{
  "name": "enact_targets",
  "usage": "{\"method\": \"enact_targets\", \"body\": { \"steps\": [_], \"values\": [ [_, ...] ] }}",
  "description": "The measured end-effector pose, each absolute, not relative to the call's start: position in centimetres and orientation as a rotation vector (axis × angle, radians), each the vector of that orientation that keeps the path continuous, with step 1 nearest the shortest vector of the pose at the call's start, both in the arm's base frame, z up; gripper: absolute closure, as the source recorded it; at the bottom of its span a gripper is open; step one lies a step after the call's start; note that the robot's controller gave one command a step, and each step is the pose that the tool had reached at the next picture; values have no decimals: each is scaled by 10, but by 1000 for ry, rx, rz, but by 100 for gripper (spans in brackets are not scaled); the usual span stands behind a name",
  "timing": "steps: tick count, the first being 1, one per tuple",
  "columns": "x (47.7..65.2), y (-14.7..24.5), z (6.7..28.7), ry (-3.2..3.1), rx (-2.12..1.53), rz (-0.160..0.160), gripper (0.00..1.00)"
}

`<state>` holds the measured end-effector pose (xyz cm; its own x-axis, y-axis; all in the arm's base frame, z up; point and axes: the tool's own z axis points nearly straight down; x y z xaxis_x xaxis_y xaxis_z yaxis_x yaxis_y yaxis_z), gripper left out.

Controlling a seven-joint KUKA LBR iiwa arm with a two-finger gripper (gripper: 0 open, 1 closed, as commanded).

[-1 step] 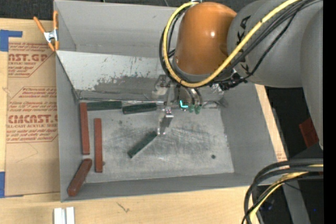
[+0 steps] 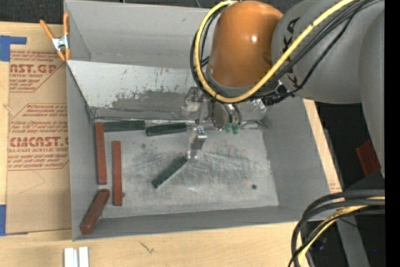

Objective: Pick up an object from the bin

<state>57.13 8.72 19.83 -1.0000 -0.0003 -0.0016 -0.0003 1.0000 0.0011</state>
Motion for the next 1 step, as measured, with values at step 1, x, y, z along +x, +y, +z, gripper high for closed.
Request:
{"method": "enact_targets", "body": {
  "steps": [1],
  "values": [
    [554,99,131,3132,-197,1,0]
  ]
}}
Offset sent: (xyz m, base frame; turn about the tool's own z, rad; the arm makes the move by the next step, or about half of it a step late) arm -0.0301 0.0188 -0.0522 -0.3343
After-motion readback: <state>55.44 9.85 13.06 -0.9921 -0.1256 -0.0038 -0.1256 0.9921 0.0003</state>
